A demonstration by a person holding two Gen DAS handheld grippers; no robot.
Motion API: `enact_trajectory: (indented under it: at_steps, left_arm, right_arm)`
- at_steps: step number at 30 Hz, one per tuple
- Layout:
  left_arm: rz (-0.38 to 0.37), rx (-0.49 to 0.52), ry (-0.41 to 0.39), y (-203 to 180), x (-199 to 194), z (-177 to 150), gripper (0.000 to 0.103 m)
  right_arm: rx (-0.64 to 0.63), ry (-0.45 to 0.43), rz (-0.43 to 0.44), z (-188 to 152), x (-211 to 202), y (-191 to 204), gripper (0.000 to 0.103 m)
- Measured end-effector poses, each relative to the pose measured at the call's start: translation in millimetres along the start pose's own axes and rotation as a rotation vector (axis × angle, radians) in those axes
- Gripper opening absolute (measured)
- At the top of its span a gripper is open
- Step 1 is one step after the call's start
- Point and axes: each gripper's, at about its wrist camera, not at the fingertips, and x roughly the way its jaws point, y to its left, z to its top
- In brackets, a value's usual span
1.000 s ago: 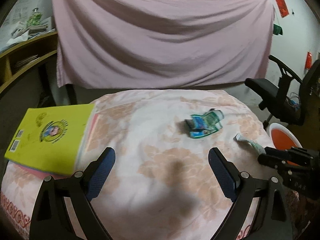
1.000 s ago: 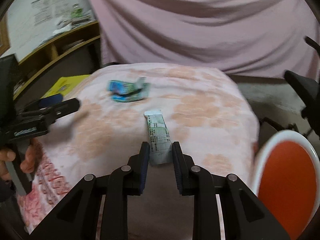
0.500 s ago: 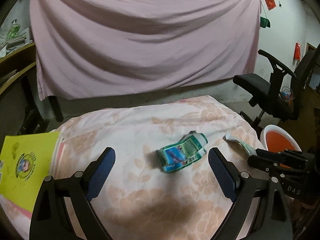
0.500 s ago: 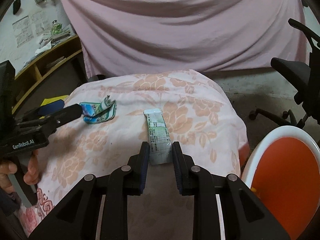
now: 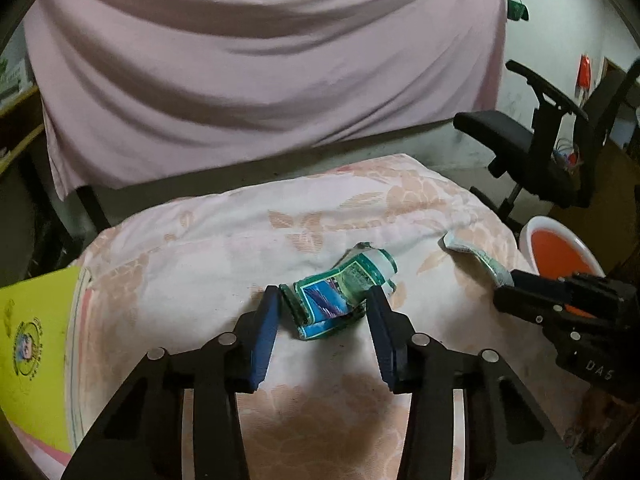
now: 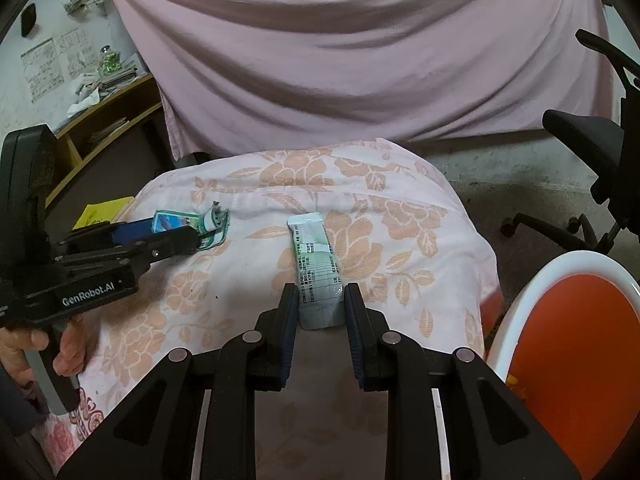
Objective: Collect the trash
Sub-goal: 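Grasp the blue-green wrapper with left tool while right tool grasps white-green packet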
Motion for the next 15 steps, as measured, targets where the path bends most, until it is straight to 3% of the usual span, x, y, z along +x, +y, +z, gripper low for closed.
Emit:
enact_trajectory:
  at_steps: [2, 3, 15]
  left_arm:
    - [0.002, 0.003, -0.005, -1.2, -1.3, -1.0, 0.033]
    - [0.004, -0.001, -0.007, -0.5, -2.1, -2.1, 0.024]
    - [-0.013, -0.067, -0.049, -0.2, -24.4, -12.5, 0.008]
  right_arm:
    - [-0.001, -0.001, 0.0, 0.1, 0.1, -0.5, 0.021]
    - [-0.001, -0.001, 0.0, 0.2, 0.2, -0.4, 0.021]
    - [-0.037, -0.039, -0.006, -1.7, -7.0, 7.2, 0.021]
